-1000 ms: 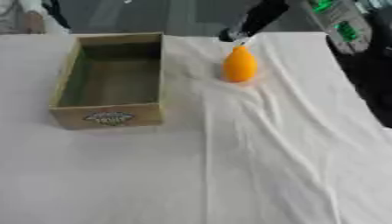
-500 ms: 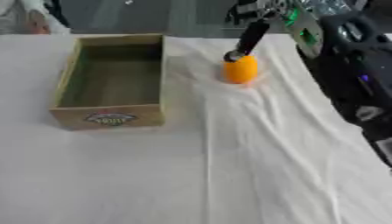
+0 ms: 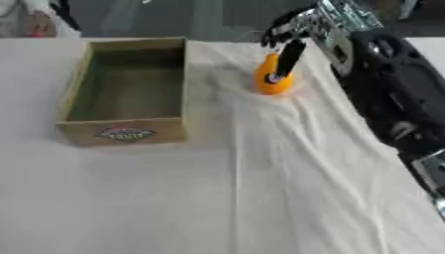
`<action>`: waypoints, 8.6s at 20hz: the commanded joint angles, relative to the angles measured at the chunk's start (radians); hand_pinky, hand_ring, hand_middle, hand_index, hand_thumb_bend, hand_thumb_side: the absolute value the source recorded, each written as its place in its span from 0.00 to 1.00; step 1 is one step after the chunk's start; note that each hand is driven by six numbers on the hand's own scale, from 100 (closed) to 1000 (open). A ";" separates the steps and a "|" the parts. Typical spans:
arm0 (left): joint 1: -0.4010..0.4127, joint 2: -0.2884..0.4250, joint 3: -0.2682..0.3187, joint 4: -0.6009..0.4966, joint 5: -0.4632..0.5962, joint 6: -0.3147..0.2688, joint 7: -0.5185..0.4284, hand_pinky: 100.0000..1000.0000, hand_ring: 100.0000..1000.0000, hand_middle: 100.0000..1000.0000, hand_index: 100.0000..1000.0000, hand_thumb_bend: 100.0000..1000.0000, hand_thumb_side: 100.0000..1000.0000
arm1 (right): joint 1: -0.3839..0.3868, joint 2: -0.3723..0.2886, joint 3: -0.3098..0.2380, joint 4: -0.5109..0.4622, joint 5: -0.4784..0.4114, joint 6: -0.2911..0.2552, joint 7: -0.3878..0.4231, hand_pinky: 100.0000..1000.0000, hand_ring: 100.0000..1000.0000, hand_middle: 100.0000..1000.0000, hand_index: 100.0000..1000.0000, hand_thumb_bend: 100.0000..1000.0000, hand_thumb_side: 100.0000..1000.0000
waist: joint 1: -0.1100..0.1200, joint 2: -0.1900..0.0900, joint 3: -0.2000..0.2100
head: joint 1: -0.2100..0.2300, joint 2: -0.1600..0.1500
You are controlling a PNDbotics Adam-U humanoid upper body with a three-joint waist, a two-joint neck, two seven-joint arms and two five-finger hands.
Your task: Pick up objects on the table and place them in the box.
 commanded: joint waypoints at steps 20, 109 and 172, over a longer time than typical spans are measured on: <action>-0.009 0.000 0.001 -0.016 0.008 -0.005 -0.001 0.60 0.71 0.61 0.84 0.00 0.89 | -0.028 0.024 -0.072 0.102 0.197 0.018 0.001 0.83 0.99 0.94 1.00 0.43 0.34 | 0.003 0.000 0.014 | -0.014 -0.025; -0.021 -0.010 -0.011 -0.016 0.026 -0.013 -0.017 0.59 0.72 0.61 0.83 0.00 0.88 | -0.152 0.220 0.046 -0.284 0.093 0.243 -0.290 0.70 0.75 0.50 0.53 0.00 0.20 | -0.019 -0.038 0.057 | -0.045 -0.013; -0.025 -0.019 -0.006 -0.016 0.030 -0.017 -0.013 0.59 0.72 0.61 0.83 0.00 0.88 | -0.096 0.224 0.018 -0.342 0.078 0.262 -0.184 0.84 0.89 0.79 0.93 0.00 0.40 | -0.018 -0.039 0.062 | -0.046 -0.023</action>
